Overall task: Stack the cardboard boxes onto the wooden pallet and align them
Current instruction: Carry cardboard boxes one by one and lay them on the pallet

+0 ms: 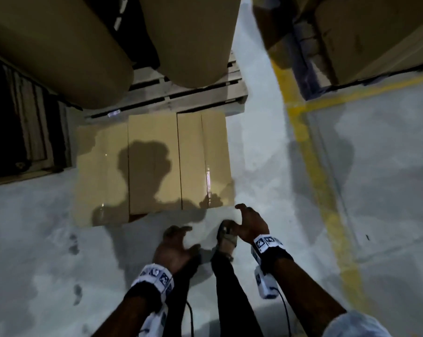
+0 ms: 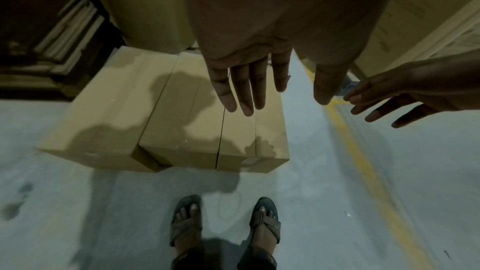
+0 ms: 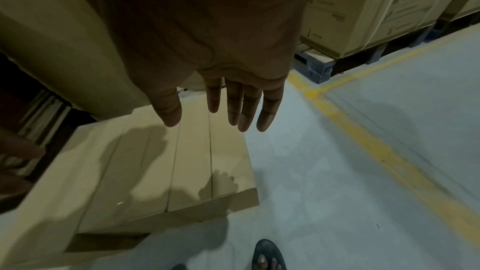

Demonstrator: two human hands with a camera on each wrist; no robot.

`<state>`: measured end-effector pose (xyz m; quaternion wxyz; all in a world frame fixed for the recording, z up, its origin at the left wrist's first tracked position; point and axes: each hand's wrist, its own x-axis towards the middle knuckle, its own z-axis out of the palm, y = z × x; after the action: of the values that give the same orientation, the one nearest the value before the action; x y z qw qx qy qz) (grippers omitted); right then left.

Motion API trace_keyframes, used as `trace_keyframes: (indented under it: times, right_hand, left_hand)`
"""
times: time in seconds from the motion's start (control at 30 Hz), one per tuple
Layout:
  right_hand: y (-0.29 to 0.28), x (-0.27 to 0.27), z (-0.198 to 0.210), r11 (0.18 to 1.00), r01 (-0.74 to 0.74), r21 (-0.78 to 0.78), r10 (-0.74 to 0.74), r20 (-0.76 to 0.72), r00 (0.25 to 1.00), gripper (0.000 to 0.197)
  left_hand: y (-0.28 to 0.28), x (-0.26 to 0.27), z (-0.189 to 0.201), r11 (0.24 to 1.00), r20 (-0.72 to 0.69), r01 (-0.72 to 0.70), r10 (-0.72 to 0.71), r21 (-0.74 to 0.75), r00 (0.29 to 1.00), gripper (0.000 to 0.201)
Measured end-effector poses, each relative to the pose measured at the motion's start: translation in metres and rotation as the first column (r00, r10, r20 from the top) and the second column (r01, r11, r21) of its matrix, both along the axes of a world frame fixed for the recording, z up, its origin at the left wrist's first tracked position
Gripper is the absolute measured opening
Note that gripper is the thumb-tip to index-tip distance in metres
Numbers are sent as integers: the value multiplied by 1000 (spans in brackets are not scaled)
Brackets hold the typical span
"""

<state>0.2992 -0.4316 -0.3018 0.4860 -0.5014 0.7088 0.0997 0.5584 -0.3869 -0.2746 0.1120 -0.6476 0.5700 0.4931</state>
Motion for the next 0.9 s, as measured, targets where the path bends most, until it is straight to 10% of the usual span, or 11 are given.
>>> trace_keyframes:
  times: [0.57,0.9]
  right_hand:
    - [-26,4,-311,935,337,-110,-340,-7,940,92]
    - [-24,10,-354,790,613,20,-609,137,781,96]
  left_hand:
    - [-34,-27,-327,961,-15,-256,256,-103,967,90]
    - [-13,-30,-358,934,143,-253,294,-251,945,83]
